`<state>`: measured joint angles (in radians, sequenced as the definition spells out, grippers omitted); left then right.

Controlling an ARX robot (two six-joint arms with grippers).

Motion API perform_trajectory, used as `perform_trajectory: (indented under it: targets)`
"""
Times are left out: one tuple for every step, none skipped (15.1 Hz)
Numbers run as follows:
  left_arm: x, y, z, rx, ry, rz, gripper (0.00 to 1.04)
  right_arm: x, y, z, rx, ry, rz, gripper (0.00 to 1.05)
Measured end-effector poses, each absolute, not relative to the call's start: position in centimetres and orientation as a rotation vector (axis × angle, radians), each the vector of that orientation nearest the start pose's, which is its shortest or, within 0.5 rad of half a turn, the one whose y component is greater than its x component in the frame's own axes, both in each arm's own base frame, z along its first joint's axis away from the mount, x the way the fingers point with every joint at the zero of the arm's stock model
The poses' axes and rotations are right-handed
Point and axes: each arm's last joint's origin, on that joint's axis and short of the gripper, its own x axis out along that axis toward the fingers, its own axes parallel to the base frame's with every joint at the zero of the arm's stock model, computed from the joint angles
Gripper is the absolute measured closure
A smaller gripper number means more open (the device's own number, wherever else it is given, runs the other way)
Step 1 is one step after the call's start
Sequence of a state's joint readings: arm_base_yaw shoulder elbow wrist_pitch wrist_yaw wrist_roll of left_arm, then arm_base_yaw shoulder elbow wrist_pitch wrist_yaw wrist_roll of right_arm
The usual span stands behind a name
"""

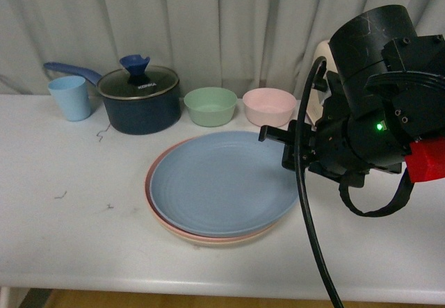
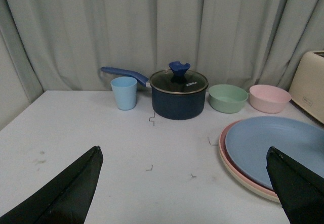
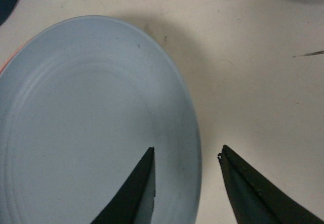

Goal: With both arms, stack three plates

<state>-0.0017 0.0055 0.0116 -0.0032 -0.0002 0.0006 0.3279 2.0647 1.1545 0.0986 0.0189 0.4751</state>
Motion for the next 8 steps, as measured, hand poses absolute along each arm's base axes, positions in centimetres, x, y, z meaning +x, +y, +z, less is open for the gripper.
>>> perform_trajectory:
  targets:
    - [9.7,0.0,16.7,0.001,-0.003,-0.002,0.07,38.5,12.7,11.1,0.31,0.844,0.088,0.53]
    - [9.7,0.0,16.7,0.001,-0.002,-0.002,0.07,38.2,12.3,11.2,0.315,0.841,0.084,0.45]
    - [9.7,0.0,16.7,0.001,-0.002,-0.002,0.07,37.7,11.6,11.6,0.323,0.833,0.081,0.36]
    - [9.7,0.0,16.7,0.001,-0.002,-0.002,0.07,37.3,11.0,12.2,0.329,0.811,0.074,0.29]
    - [9.7,0.0,16.7,0.001,-0.003,-0.002,0.07,36.8,10.6,13.1,0.325,0.763,0.074,0.22]
    - [9.7,0.0,16.7,0.001,-0.002,-0.002,0.07,36.0,10.0,14.7,0.333,0.691,0.09,0.13]
    - [9.7,0.0,16.7,0.001,-0.002,-0.002,0.07,35.1,9.6,16.4,0.337,0.624,0.106,0.05]
    - [9.7,0.0,16.7,0.001,-0.002,-0.002,0.07,34.9,9.6,18.1,0.333,0.547,0.125,0.06]
